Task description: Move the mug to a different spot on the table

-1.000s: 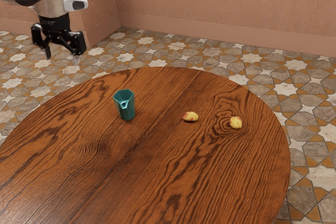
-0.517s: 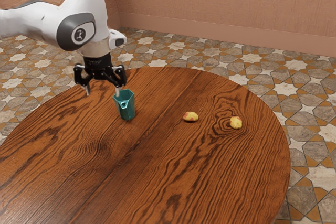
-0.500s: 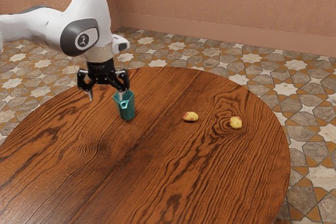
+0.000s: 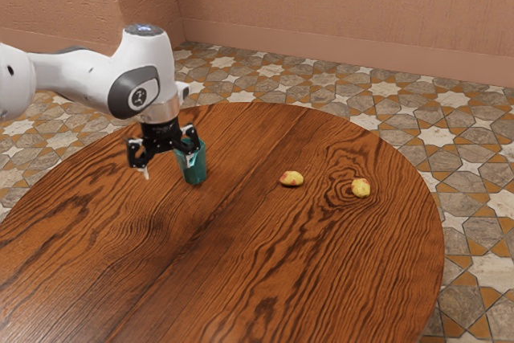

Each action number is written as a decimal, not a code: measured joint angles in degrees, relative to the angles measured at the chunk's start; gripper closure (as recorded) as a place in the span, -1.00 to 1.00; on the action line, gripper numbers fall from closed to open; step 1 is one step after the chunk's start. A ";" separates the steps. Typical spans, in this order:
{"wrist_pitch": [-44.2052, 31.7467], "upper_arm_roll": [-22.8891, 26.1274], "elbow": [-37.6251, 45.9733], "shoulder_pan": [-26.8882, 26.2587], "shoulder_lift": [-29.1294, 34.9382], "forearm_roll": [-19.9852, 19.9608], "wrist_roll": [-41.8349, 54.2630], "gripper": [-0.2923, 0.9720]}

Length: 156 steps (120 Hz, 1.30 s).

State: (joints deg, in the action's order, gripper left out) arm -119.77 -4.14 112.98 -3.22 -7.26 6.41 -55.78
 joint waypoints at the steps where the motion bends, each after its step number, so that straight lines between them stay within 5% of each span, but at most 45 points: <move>1: -0.11 0.00 0.00 -0.03 -0.11 0.05 -0.21 -0.54; 69: -3.55 0.17 -6.88 0.49 -9.68 4.71 1.58 -0.52; 156: -9.51 0.19 -15.63 3.86 -20.66 4.92 15.92 -0.50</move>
State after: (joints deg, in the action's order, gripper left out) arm -129.29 -3.95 97.35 0.64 -27.92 11.33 -39.86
